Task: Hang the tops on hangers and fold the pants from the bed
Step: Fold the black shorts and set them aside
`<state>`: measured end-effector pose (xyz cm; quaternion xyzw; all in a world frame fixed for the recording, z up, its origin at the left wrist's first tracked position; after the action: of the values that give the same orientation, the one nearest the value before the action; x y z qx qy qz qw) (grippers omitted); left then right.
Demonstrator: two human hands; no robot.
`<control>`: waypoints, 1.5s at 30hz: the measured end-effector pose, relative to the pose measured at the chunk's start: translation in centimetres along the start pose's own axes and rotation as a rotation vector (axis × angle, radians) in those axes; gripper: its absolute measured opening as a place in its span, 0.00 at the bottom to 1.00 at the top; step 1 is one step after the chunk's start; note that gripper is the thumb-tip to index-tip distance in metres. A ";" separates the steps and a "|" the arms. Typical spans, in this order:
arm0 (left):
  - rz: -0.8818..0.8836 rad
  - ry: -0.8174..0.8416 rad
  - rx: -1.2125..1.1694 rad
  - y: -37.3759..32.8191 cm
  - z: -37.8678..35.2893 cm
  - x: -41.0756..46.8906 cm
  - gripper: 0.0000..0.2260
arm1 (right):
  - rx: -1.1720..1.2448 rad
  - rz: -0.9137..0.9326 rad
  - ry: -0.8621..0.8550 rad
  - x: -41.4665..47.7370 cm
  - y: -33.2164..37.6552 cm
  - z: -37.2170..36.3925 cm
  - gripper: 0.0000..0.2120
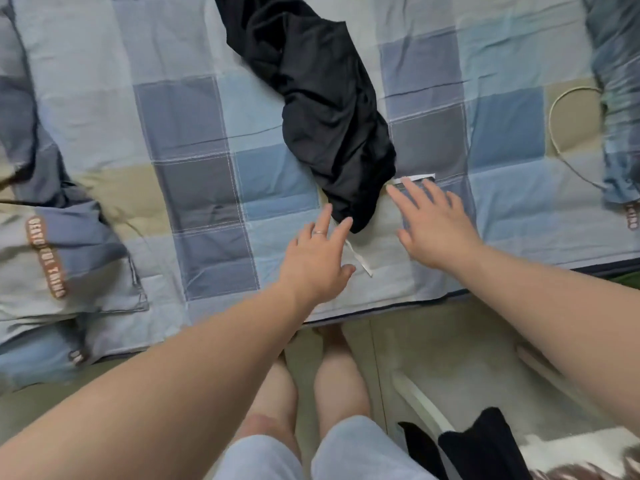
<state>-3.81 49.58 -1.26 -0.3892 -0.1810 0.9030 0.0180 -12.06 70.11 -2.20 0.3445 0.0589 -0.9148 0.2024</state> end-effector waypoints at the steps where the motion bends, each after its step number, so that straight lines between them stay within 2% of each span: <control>1: -0.028 -0.053 0.014 -0.2 -0.5 1.6 0.37 | -0.017 0.023 -0.016 1.5 -0.3 -0.6 0.37; 5: -0.067 -0.188 0.079 -0.6 -2.1 7.0 0.44 | -0.030 0.051 -0.106 6.9 -0.6 -2.2 0.43; 7: 0.009 -0.198 0.068 -0.6 -2.7 9.1 0.48 | 0.000 0.022 -0.139 9.1 -0.4 -2.8 0.42; 9: 0.142 -0.215 -0.002 -0.5 -2.9 10.7 0.47 | 0.061 0.003 -0.178 10.8 -0.2 -3.1 0.37; 12: 0.221 -0.298 -0.050 -0.2 -2.4 12.0 0.34 | 0.170 -0.002 -0.262 12.2 -0.3 -2.8 0.28; 15: 0.238 -0.319 -0.268 0.6 -1.1 12.1 0.20 | 0.234 0.000 -0.291 12.2 -0.6 -2.0 0.18; 18: 0.245 -0.179 -0.446 1.7 0.2 11.3 0.11 | 0.284 0.042 -0.227 10.9 -0.5 -1.1 0.11; 21: 0.260 -0.032 -0.530 2.6 2.0 8.3 0.06 | 0.357 0.083 -0.104 8.2 0.0 0.9 0.11; 25: 0.323 0.051 -0.852 2.6 5.2 2.1 0.03 | 0.420 0.086 -0.183 3.1 0.9 5.3 0.11; 27: 0.324 0.065 -0.959 2.2 7.7 -1.4 0.05 | 0.471 0.100 -0.203 0.0 1.7 8.2 0.09; 30: 0.312 0.069 -1.036 1.5 11.7 -7.1 0.06 | 0.587 0.102 -0.137 -4.8 3.7 12.7 0.05; 32: 0.303 0.061 -1.061 1.4 14.0 -10.9 0.13 | 0.626 0.076 -0.132 -7.7 5.4 15.5 0.01; 36: 0.304 -0.045 -1.065 1.8 17.6 -18.5 0.35 | 0.732 0.061 -0.211 -12.3 9.8 21.0 0.05; 38: 0.307 -0.144 -1.031 2.3 19.0 -21.8 0.38 | 0.813 0.076 -0.257 -14.2 12.1 23.8 0.04; 40: 0.280 -0.262 -1.006 3.2 20.3 -24.4 0.31 | 0.874 0.112 -0.306 -15.9 14.2 26.4 0.03; 43: 0.213 -0.424 -1.000 4.8 21.9 -28.0 0.11 | 0.933 0.193 -0.392 -18.2 16.5 29.7 0.04; 45: 0.192 -0.511 -0.956 5.9 23.0 -30.1 0.07 | 0.920 0.251 -0.418 -19.4 17.5 31.4 0.07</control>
<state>1.43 31.66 32.24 -0.1370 -0.5334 0.7835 -0.2878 -10.71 52.81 34.72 0.2121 -0.4327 -0.8640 0.1456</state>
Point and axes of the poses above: each hand's wrist, its own x-axis towards the middle knuckle, its own z-axis out of the back of the hand, y = z × x, the point moved 1 cm from there along x, towards the middle knuckle
